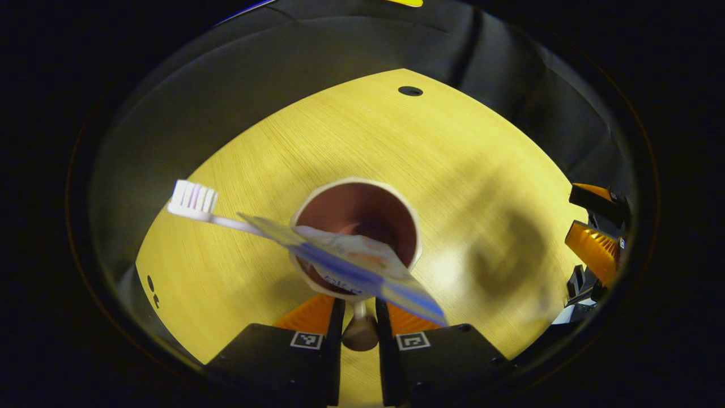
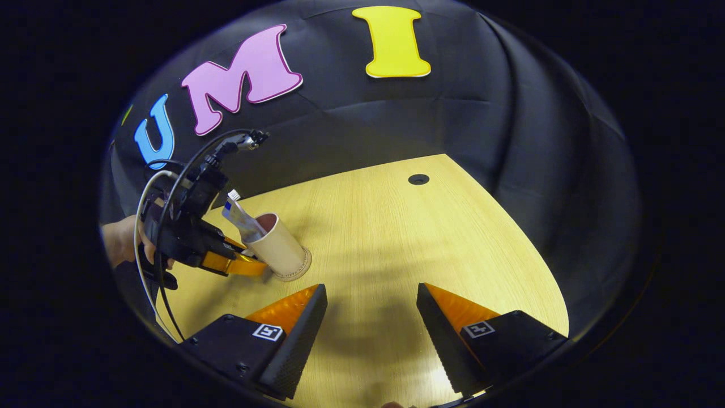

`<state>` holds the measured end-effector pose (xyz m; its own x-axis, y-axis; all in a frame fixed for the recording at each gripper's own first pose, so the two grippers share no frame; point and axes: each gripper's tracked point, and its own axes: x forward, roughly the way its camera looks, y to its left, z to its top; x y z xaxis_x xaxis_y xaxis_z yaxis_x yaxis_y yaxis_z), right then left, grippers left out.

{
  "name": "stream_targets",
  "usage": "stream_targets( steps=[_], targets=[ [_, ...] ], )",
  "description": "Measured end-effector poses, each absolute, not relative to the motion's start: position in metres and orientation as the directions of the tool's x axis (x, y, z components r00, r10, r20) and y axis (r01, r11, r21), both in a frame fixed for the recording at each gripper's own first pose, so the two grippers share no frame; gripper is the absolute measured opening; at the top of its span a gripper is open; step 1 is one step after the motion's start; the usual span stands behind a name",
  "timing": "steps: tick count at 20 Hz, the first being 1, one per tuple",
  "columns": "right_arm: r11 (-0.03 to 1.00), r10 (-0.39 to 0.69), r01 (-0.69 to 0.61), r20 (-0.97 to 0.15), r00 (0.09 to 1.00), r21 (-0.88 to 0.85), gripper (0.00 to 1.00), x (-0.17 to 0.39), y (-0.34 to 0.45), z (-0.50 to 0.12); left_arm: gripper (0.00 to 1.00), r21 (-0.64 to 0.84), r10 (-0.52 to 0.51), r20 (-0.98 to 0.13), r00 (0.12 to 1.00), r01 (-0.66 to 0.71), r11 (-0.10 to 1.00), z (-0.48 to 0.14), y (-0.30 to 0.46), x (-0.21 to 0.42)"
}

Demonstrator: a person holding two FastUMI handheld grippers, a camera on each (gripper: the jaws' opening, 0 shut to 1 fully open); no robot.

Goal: Put the toothbrush and toothpaste on the desktop into the cup, then pick up the cup and place it on the coaster on the desktop.

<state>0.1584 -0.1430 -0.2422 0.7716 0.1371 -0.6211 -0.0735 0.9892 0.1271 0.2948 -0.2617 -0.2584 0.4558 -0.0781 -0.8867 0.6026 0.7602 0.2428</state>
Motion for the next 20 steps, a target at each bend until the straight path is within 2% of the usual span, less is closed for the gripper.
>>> stream_targets(
  steps=[1, 3, 4, 7, 10, 14, 20],
  targets=[
    [0.989, 0.136, -0.071, -0.620, 0.773, 0.129, 0.98, 0.158, -0.143, -0.242, 0.34, 0.247, -0.082, -0.880, 0.467, 0.599, 0.761, -0.255, -0.261, 0.293],
    [0.989, 0.136, -0.066, -0.615, 0.777, 0.136, 0.98, 0.157, -0.143, -0.238, 0.51, 0.242, -0.099, -0.868, 0.486, 0.589, 0.771, -0.244, -0.257, 0.287],
    [0.988, 0.139, -0.065, -0.612, 0.779, 0.141, 0.98, 0.157, -0.143, -0.237, 0.52, 0.237, -0.112, -0.857, 0.502, 0.578, 0.781, -0.239, -0.256, 0.282],
    [0.987, 0.145, -0.070, -0.604, 0.784, 0.145, 0.98, 0.152, -0.139, -0.231, 1.00, 0.271, -0.128, -0.789, 0.601, 0.528, 0.804, -0.219, -0.240, 0.268],
    [0.987, 0.154, -0.093, -0.596, 0.788, 0.132, 0.98, 0.148, -0.134, -0.223, 0.99, 0.283, -0.150, -0.684, 0.714, 0.449, 0.848, -0.195, -0.221, 0.239],
    [0.985, 0.174, -0.140, -0.568, 0.804, 0.103, 0.98, 0.142, -0.125, -0.202, 0.99, 0.209, -0.158, -0.531, 0.832, 0.310, 0.927, -0.163, -0.188, 0.188],
    [0.978, 0.208, -0.169, -0.507, 0.837, 0.124, 0.98, 0.118, -0.100, -0.166, 0.99, 0.159, -0.109, -0.330, 0.938, 0.169, 0.973, -0.128, -0.145, 0.112]
  ],
)
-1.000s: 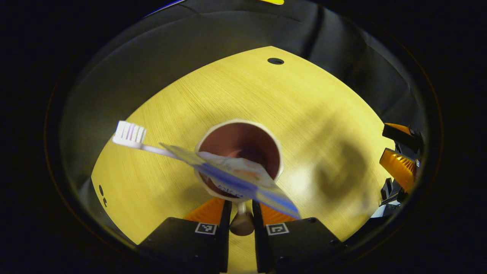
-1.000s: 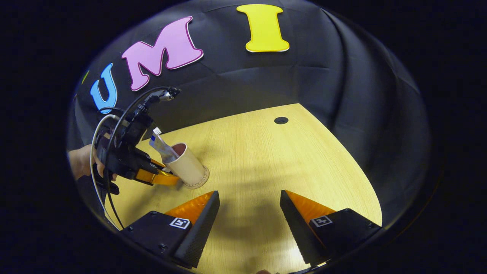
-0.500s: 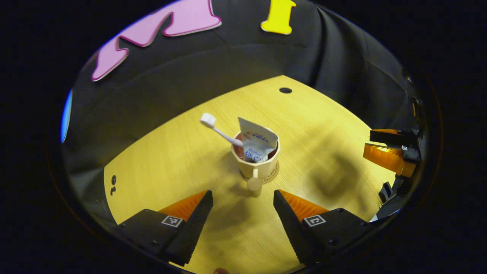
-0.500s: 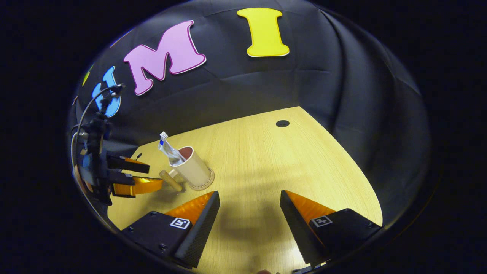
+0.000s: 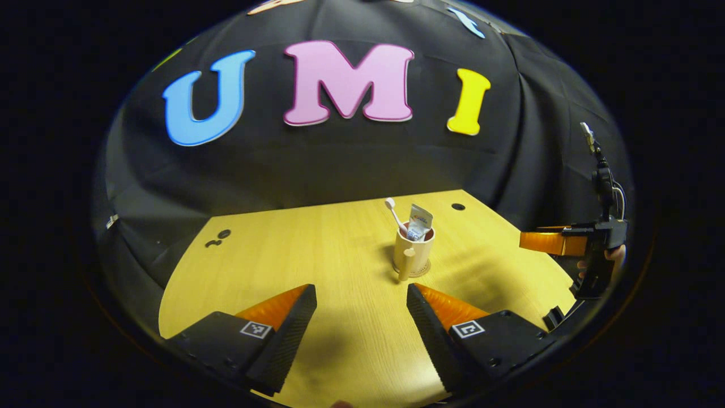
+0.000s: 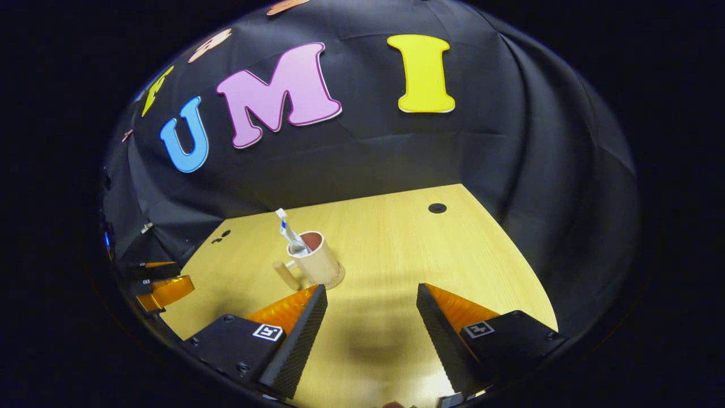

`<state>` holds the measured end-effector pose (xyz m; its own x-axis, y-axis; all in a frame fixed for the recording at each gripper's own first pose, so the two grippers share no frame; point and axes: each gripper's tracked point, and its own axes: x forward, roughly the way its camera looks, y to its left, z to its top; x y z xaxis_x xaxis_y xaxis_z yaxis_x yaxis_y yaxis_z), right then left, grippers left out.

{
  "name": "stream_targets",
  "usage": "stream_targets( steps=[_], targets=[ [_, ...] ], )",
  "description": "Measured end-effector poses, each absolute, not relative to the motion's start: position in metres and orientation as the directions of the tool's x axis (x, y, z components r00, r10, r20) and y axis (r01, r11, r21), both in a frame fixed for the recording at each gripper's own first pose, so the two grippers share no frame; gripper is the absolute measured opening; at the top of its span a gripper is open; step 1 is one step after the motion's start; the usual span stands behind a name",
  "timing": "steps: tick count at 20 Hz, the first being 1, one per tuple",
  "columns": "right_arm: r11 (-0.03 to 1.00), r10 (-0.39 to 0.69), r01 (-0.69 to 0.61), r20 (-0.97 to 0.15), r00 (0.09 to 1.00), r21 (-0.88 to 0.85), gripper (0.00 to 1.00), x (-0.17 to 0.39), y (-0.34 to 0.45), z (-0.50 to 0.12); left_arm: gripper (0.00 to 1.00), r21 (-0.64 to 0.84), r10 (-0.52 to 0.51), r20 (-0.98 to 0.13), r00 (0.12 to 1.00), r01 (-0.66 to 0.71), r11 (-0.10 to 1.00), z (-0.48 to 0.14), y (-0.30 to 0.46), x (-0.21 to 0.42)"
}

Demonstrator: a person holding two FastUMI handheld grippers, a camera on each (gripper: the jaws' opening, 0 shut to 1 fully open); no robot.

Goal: Put the toothbrush and toothpaste on the desktop into the cup, then pick up the cup and place it on the coaster on the desktop.

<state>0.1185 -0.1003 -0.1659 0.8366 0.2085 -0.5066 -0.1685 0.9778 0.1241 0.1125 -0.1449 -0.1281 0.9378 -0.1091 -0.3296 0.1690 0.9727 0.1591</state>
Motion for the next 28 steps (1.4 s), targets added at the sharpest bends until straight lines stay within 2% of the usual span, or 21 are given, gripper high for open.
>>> stream_targets(
  steps=[2, 7, 13, 18, 28],
  targets=[
    [0.977, 0.209, -0.164, -0.482, 0.851, 0.133, 0.98, 0.104, -0.091, -0.153, 1.00, 0.157, -0.086, -0.258, 0.962, 0.129, 0.979, -0.116, -0.137, 0.085],
    [0.980, 0.197, -0.185, -0.429, 0.882, 0.071, 0.98, 0.050, -0.070, -0.122, 0.99, 0.102, -0.064, -0.215, 0.974, 0.088, 0.991, -0.121, -0.146, 0.011],
    [0.957, 0.258, -0.288, -0.366, 0.894, -0.029, 0.98, -0.021, -0.036, -0.096, 0.99, 0.040, -0.076, -0.111, 0.991, 0.081, 0.996, -0.097, -0.142, -0.044],
    [0.967, 0.245, -0.254, -0.359, 0.901, 0.023, 0.98, -0.075, -0.030, -0.100, 0.99, 0.041, -0.059, -0.024, 0.998, 0.060, 0.997, -0.073, -0.136, -0.063],
    [0.970, 0.237, -0.244, -0.322, 0.917, 0.017, 0.98, -0.103, -0.024, -0.091, 0.99, 0.039, -0.041, 0.025, 0.999, 0.040, 0.998, -0.065, -0.114, -0.092]
  ],
)
